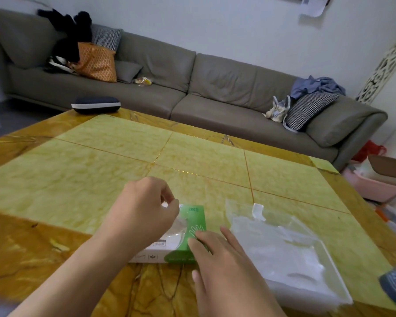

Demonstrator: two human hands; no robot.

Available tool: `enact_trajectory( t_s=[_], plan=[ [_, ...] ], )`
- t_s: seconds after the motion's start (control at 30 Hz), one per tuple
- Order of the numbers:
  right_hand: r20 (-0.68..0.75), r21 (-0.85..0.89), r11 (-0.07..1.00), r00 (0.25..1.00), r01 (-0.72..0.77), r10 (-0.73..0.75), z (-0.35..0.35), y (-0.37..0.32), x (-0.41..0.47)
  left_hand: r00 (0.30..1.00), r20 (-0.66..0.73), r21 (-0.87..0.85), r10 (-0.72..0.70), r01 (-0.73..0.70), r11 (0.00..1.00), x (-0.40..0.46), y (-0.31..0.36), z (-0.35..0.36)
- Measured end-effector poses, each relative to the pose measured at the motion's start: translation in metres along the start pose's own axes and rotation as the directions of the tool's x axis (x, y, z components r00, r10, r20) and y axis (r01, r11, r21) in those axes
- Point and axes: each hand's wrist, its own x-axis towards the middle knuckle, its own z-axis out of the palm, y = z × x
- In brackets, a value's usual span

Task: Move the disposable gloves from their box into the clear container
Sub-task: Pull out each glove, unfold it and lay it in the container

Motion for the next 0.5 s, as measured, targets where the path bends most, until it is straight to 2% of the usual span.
enact_trajectory(
  t_s=[0.03, 0.13, 0.2, 0.27, 0.37, 0.43, 0.5],
  plan=[
    [0.0, -0.006, 1.0, 1.0, -0.005, 0.005, -0.001, -0.001, 0.0, 1.0, 0.005, -0.001, 0.022, -0.022, 1.0, 0.0, -0.001, -0.001],
    [0.007, 0.009, 1.0, 1.0, -0.005, 0.005, -0.002, -0.002, -0.001, 0.986, 0.166, 0.148, 0.019, -0.044, 0.988, 0.0, -0.012, 0.009],
    [-0.002, 0.026, 1.0, 1.0, -0.001, 0.001, 0.0, -0.002, -0.001, 0.991, 0.132, 0.195, -0.011, -0.015, 0.981, 0.002, -0.018, 0.014],
    [0.001, 0.023, 1.0, 1.0, 0.012, -0.012, 0.002, -0.001, 0.0, 0.999, 0.027, 0.05, -0.032, 0.03, 0.998, 0.005, -0.015, 0.009],
    [-0.02, 0.034, 0.999, 0.999, 0.035, -0.034, 0.006, 0.0, 0.0, 0.99, -0.139, -0.223, -0.033, 0.001, 0.975, 0.006, -0.003, -0.006],
    [-0.013, 0.045, 0.999, 1.0, 0.01, -0.01, 0.005, 0.0, 0.0, 0.988, -0.139, -0.394, -0.061, 0.001, 0.919, 0.004, 0.002, -0.011],
    [0.019, 0.023, 1.0, 1.0, -0.018, 0.018, 0.003, -0.003, 0.001, 0.991, -0.049, -0.605, -0.125, 0.07, 0.793, 0.003, 0.006, -0.011]
  ],
)
